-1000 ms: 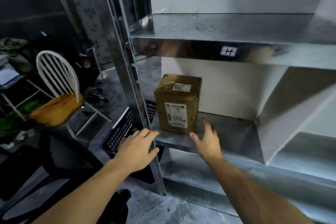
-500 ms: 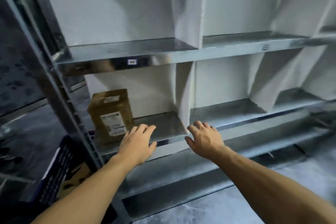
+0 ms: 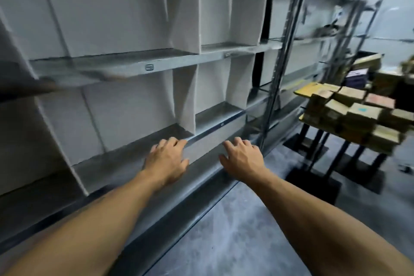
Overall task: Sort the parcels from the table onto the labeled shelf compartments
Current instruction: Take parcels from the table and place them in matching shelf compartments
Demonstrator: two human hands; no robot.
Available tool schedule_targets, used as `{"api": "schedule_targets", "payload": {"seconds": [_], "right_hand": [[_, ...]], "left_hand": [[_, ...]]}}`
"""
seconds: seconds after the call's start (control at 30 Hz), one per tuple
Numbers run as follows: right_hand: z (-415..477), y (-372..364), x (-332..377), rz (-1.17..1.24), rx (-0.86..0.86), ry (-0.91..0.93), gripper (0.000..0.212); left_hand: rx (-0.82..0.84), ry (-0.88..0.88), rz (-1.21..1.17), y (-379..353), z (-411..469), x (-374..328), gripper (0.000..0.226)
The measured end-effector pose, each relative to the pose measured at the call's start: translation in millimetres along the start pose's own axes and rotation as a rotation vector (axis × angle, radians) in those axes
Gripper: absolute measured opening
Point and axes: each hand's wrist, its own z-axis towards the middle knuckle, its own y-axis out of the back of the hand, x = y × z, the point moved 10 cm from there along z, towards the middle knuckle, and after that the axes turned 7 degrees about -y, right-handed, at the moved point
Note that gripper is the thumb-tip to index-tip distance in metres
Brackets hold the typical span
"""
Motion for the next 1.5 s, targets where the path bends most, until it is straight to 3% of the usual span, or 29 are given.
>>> {"api": "schedule_targets", "payload": {"seconds": [0.3,0.63,0.87,1.23,1.5], "right_hand": [[2,39,-268,-0.128,-0.039,-0.213,0.042],[-20,57,-482,-0.171,0.004,-0.528,0.04],[11,50,-583,-0.221,0.009,-0.643,0.04],[120,25,-723,-0.229,0.026,-0.756,0.04],[171,-15,-781,-0.161,0.013,-0.722,0.039]], "left_hand": [[-0.031,-0.228,-0.081,-33,153,-230,0.053],[-0.023,-0.465,-0.135,-80,269,-416,0.054],[-0.051,-0.628,-0.173,-112,354,-514,0.053],[-0.003,-0.74,-0.279,-180,530,-619,0.049],[0.074,-0.795,-0.269,-234,588,-674,0.051]]}}
